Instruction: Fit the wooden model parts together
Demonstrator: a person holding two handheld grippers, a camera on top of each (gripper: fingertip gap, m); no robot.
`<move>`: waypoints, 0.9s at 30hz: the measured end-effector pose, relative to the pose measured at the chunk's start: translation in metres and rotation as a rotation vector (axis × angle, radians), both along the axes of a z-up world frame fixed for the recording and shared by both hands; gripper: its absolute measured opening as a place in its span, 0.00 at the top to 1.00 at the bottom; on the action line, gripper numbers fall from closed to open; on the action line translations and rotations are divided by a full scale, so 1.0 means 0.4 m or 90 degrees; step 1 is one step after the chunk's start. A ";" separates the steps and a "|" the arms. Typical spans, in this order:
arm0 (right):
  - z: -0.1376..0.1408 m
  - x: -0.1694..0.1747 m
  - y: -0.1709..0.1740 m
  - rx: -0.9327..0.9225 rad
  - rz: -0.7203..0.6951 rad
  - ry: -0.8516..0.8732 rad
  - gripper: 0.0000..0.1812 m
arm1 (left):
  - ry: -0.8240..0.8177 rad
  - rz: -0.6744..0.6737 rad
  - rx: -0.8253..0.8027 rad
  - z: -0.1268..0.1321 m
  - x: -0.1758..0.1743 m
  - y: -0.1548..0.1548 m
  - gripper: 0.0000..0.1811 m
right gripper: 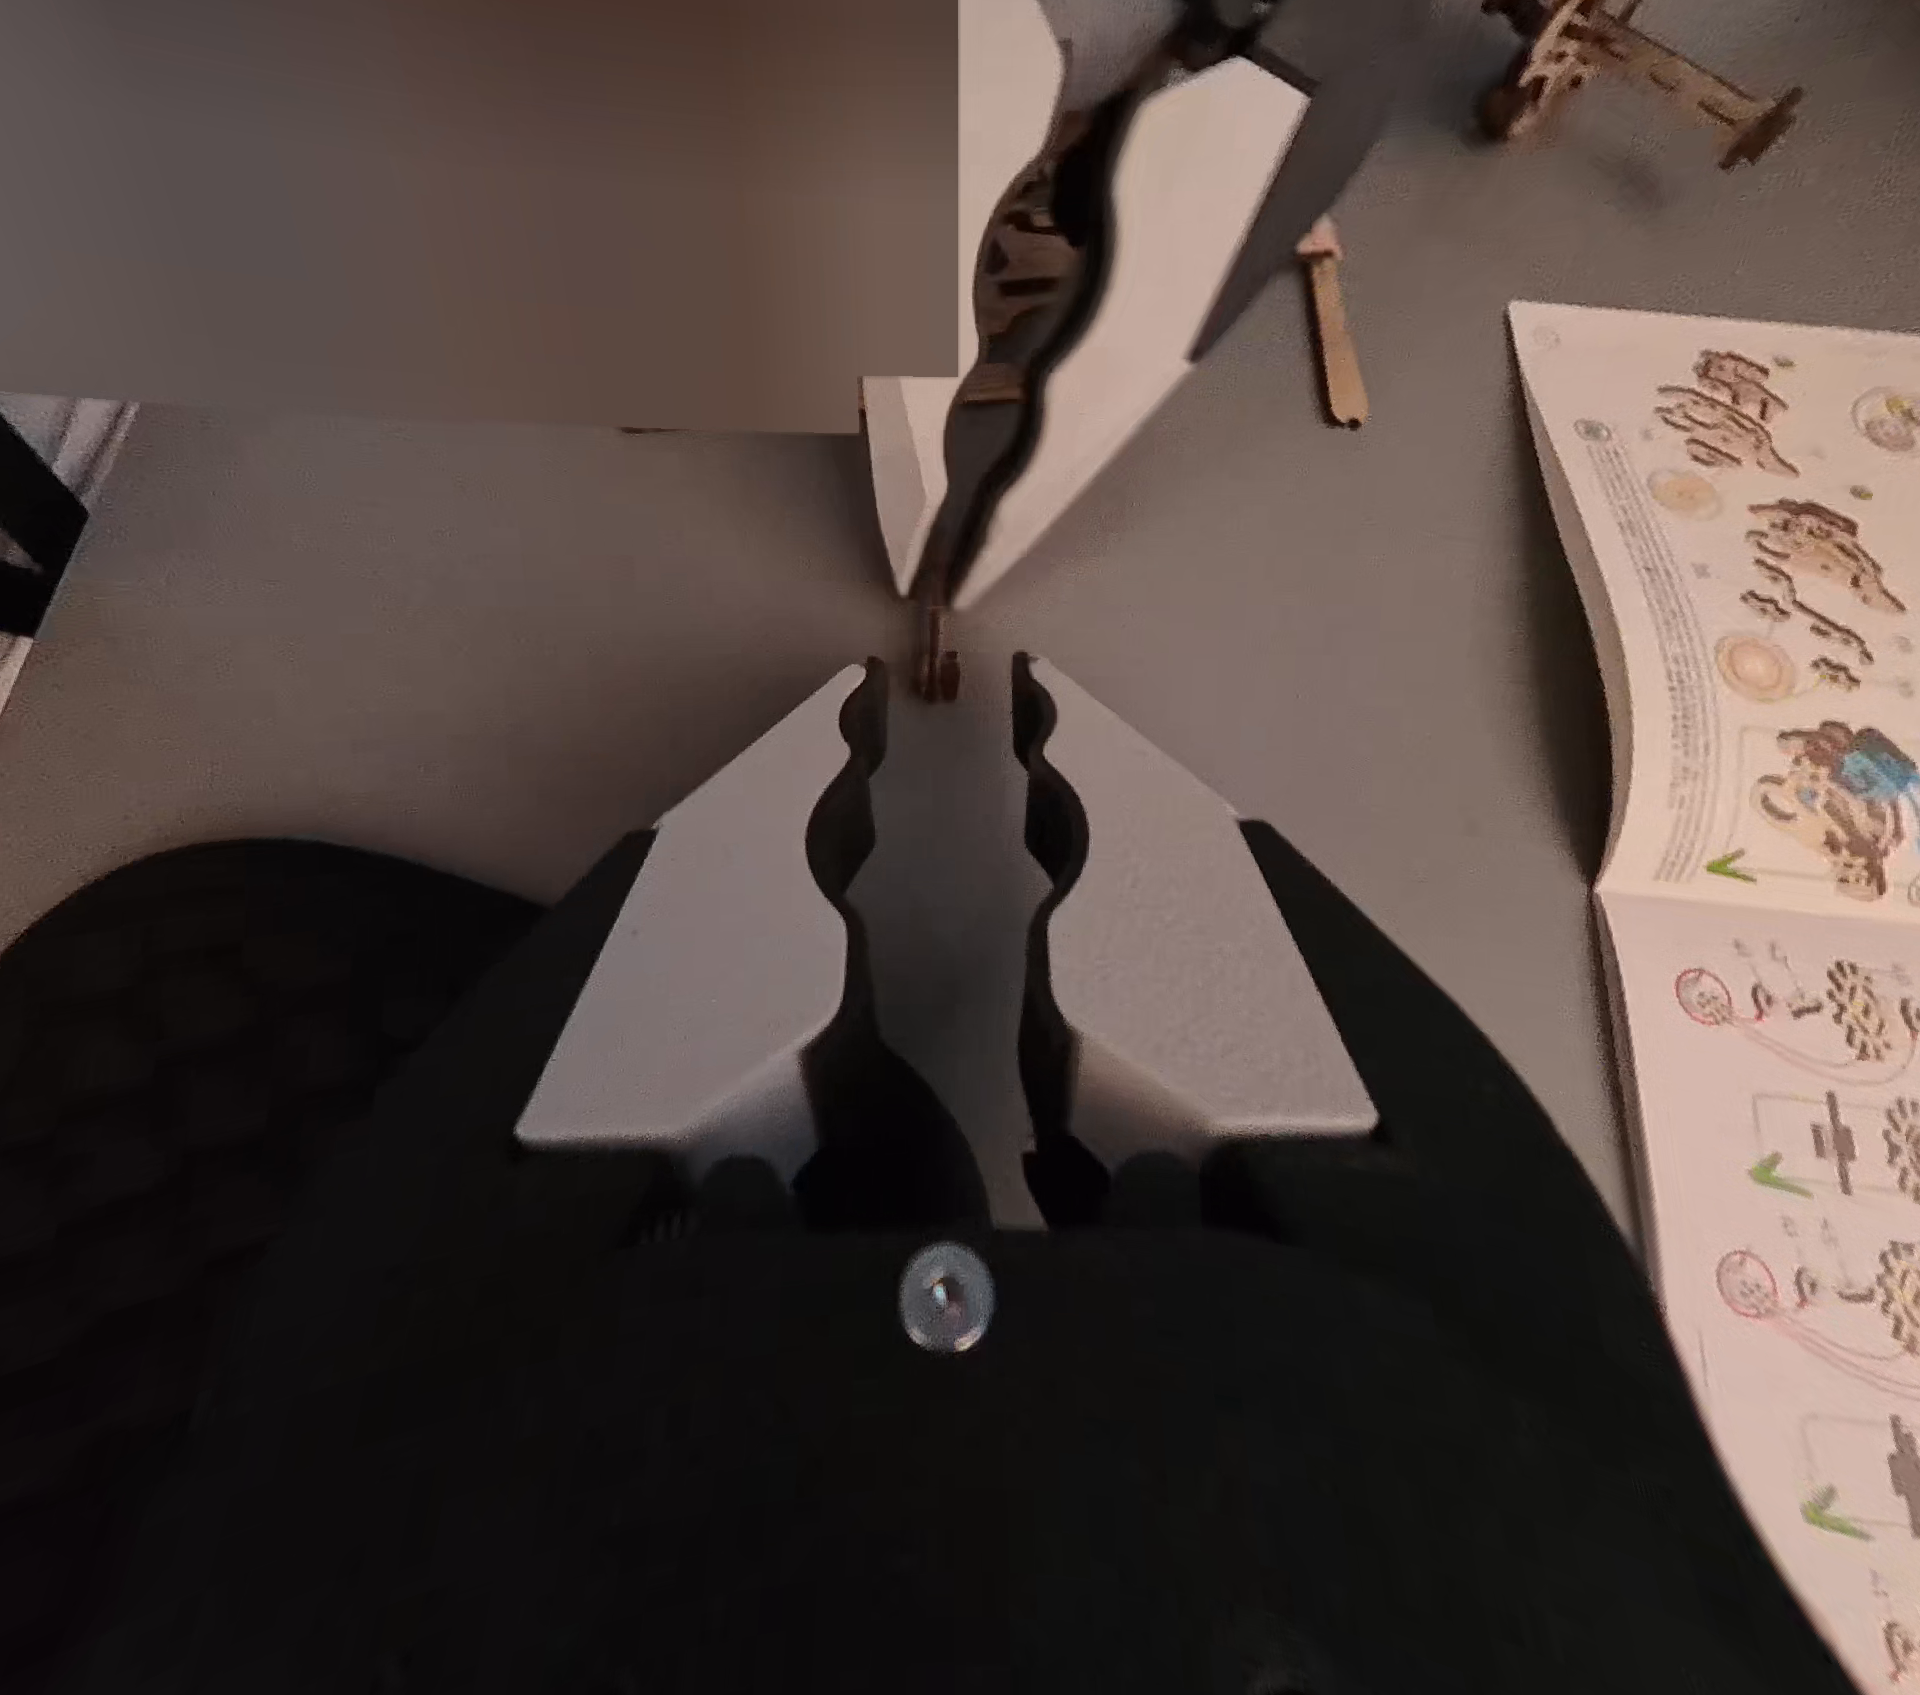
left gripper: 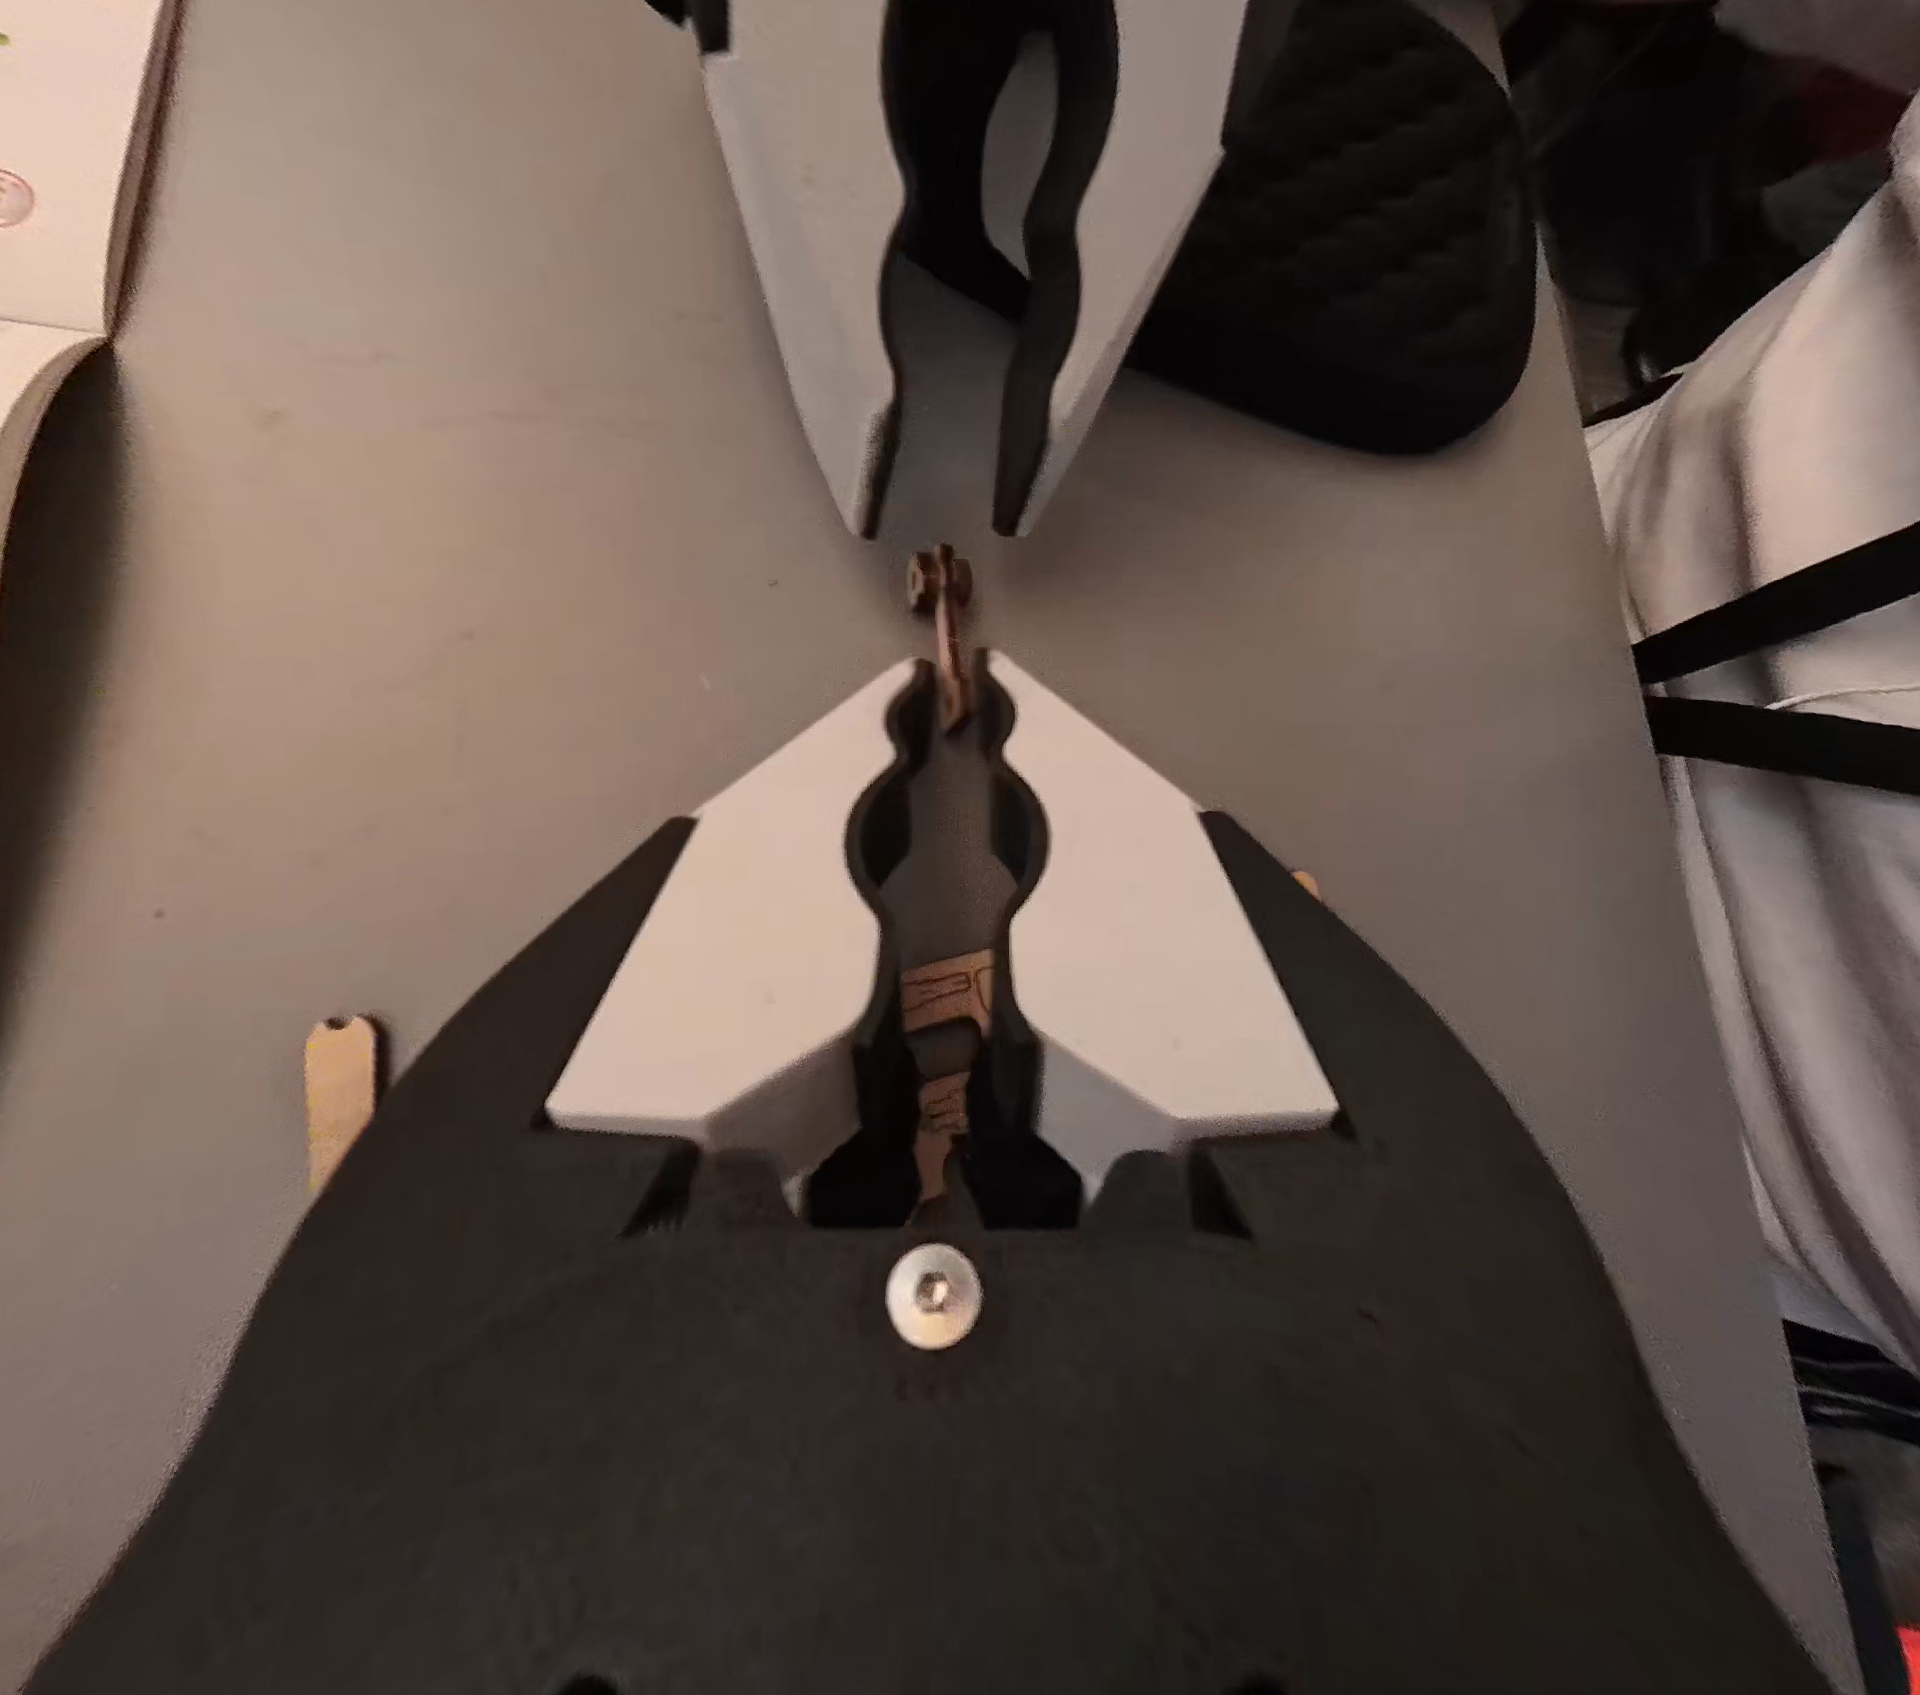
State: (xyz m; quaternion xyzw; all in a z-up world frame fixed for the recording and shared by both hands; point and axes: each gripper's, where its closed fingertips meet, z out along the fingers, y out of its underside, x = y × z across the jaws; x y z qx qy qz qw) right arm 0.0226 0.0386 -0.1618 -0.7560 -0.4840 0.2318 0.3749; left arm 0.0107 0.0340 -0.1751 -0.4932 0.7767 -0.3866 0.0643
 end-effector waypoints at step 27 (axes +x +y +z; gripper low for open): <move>0.025 -0.020 -0.031 -0.235 0.022 0.143 0.90 | 0.118 0.047 -0.324 0.060 -0.004 -0.018 1.00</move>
